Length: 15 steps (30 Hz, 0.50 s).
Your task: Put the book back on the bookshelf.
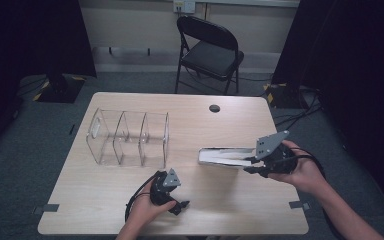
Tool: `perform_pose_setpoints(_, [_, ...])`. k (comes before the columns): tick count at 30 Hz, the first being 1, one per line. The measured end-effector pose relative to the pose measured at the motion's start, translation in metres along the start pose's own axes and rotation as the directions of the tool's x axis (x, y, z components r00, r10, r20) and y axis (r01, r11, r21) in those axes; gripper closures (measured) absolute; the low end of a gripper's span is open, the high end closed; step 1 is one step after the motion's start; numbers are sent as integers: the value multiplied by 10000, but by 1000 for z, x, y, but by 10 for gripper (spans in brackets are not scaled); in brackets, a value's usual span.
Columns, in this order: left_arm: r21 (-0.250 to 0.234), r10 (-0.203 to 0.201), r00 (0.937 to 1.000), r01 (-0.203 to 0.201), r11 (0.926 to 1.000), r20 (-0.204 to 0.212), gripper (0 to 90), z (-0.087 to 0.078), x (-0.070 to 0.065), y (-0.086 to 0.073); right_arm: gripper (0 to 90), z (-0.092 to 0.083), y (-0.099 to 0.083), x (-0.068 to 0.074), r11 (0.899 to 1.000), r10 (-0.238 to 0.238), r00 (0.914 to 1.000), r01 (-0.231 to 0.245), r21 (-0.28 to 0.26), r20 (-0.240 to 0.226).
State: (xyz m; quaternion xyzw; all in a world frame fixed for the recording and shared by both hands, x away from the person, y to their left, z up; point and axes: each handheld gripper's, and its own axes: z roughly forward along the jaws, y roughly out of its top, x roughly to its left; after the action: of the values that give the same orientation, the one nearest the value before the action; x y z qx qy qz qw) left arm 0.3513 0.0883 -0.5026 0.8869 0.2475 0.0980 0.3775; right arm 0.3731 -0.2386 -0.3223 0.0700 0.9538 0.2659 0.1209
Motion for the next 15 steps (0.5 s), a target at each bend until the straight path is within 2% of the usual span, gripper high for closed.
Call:
perform_pose_setpoints(5, [0,3,10000,-3,10000,-2,0,0,0,0,722,-3,1,-2,9998,187,9997,-187,-20,-134])
perform_pose_setpoints(7, [-8,2,10000,-2,10000,1,0,0,0,0,734,-6,1,-6,9991,411,9990,-412,-46,-184])
perform_pose_setpoints(15, [1,32,10000,-32,10000,-24,0,0,0,0,753,-9,9,-13,9981,552,9984,-549,297,-94])
